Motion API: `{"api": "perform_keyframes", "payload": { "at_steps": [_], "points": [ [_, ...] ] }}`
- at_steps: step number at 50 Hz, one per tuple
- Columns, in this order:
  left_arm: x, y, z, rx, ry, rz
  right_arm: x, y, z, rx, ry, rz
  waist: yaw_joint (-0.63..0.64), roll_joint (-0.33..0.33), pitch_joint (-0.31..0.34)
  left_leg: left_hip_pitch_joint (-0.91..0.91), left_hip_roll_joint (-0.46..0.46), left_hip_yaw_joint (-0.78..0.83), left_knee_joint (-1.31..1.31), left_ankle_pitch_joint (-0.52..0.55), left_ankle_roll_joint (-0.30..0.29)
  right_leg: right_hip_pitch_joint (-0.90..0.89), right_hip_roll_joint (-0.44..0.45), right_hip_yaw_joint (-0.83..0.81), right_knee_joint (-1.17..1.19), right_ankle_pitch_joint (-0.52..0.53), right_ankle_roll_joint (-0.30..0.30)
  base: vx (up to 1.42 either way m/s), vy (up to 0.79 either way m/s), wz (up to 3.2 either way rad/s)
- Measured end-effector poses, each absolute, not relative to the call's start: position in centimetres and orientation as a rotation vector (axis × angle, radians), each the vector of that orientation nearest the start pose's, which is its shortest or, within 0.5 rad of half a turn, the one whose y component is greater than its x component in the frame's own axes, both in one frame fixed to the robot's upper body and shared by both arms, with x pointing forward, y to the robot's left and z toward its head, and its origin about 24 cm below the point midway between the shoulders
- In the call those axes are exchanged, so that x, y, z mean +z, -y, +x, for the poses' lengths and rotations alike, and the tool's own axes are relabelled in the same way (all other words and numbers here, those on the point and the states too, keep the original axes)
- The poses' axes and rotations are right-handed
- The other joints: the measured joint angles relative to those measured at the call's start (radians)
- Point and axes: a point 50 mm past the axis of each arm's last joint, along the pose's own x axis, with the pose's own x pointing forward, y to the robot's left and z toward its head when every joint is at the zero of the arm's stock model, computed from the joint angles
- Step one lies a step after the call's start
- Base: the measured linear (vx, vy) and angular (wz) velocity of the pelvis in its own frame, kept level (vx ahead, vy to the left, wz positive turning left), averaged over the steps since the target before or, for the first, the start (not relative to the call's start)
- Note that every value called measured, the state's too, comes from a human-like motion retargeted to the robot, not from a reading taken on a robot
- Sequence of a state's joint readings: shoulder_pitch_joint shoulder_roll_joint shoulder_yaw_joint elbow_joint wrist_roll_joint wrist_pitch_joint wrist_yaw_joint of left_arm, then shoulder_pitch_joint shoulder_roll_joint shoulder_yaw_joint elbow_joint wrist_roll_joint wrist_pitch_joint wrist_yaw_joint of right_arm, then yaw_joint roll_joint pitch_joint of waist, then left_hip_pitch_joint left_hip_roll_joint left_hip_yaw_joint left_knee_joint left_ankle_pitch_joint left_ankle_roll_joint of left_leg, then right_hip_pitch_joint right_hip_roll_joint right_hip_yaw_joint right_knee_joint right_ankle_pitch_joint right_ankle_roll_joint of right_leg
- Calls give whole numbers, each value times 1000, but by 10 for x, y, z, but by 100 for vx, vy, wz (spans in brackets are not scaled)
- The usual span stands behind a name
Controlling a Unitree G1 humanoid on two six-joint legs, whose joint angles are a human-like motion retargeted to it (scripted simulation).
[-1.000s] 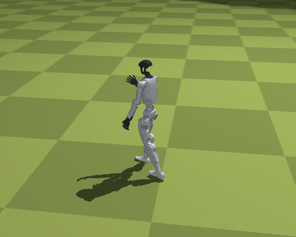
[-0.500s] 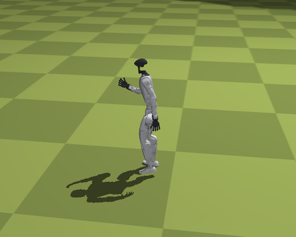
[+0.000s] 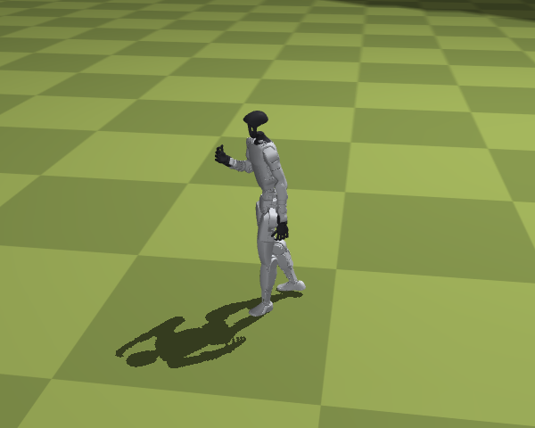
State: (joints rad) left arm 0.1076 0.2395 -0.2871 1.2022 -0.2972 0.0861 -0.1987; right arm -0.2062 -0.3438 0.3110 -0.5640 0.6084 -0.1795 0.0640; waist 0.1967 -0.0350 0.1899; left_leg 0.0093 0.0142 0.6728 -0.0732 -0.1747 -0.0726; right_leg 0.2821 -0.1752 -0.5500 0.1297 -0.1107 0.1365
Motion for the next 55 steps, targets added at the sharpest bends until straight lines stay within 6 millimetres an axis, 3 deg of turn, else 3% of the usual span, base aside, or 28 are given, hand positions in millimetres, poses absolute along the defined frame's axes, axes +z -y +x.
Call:
{"api": "perform_keyframes", "payload": {
  "at_steps": [4, 8, 13, 17, 20, 23, 27, 30, 32, 37, 41, 45, 50, 55],
  "points": [
    [-166, -218, 82, -113, -1349, 84, 204, 101, 215, 661, 706, 344, -18, 22, -17, 31, 28, -68, 49, -59, 16, -38, -37, -11, 220, 82, -58, 38, 22, 74],
    [-150, -218, 142, -161, -1224, 227, 201, 103, 214, 653, 682, 332, -44, 37, -36, 45, 33, -152, 87, -104, 33, -168, -80, 71, 516, 172, -91, 33, 21, 99],
    [-113, -204, 224, -203, -975, 366, 197, 105, 214, 642, 663, 334, -98, 43, -56, 56, 16, -279, 109, -138, 36, -345, -3, 278, 682, 117, -61, 28, 13, 130],
    [-73, -183, 281, -234, -758, 381, 194, 106, 214, 639, 645, 328, -137, 49, -49, 81, 0, -370, 113, -155, 31, -409, -5, 275, 625, 68, -98, 27, 9, 126],
    [-41, -165, 311, -259, -612, 349, 193, 106, 215, 640, 633, 327, -168, 44, -36, 102, -19, -441, 115, -165, 25, -433, 3, 272, 489, 25, -108, 27, 5, 128],
    [-16, -149, 329, -279, -493, 284, 192, 106, 215, 640, 623, 330, -201, 24, -18, 126, -53, -513, 118, -174, 20, -439, 27, 317, 286, 39, -81, 28, 1, 129],
    [3, -135, 338, -285, -394, 179, 192, 107, 216, 627, 613, 329, -237, -21, 17, 175, -115, -602, 122, -193, 20, -425, 31, 389, -3, 148, -19, 31, -2, 116],
    [1, -133, 335, -273, -384, 131, 193, 106, 217, 614, 618, 309, -250, -47, 47, 221, -146, -658, 121, -213, 24, -424, 26, 409, -164, 261, 46, 35, -4, 88],
    [-11, -138, 326, -263, -417, 139, 193, 106, 216, 612, 632, 294, -252, -52, 59, 248, -151, -686, 119, -224, 26, -441, 30, 403, -215, 281, 98, 37, -7, 68],
    [-64, -166, 285, -227, -621, 264, 195, 105, 213, 605, 674, 290, -245, -31, 64, 292, -116, -736, 124, -248, 14, -477, 85, 429, -217, 172, 125, 40, -16, 55],
    [-111, -195, 229, -196, -882, 372, 195, 108, 213, 598, 682, 291, -245, -29, 50, 311, -124, -797, 141, -243, 30, -442, 85, 469, -217, 213, 125, 46, -13, 73],
    [-143, -224, 162, -132, -1134, 389, 192, 110, 213, 590, 674, 294, -232, -23, 25, 312, -140, -862, 174, -200, 43, -405, 48, 422, -217, 220, 125, 48, -11, 69],
    [-158, -253, 88, 0, -1298, 282, 188, 115, 212, 570, 663, 318, -191, -28, -8, 270, -172, -932, 288, -71, 41, -349, 8, 394, -217, 166, 125, 47, -15, 53],
    [-159, -268, 35, 101, -1363, 146, 187, 119, 212, 541, 660, 341, -153, -86, -41, 78, -253, -871, 618, 74, 54, -308, -71, 359, -210, 124, 125, 42, -17, 58]
  ]
}}
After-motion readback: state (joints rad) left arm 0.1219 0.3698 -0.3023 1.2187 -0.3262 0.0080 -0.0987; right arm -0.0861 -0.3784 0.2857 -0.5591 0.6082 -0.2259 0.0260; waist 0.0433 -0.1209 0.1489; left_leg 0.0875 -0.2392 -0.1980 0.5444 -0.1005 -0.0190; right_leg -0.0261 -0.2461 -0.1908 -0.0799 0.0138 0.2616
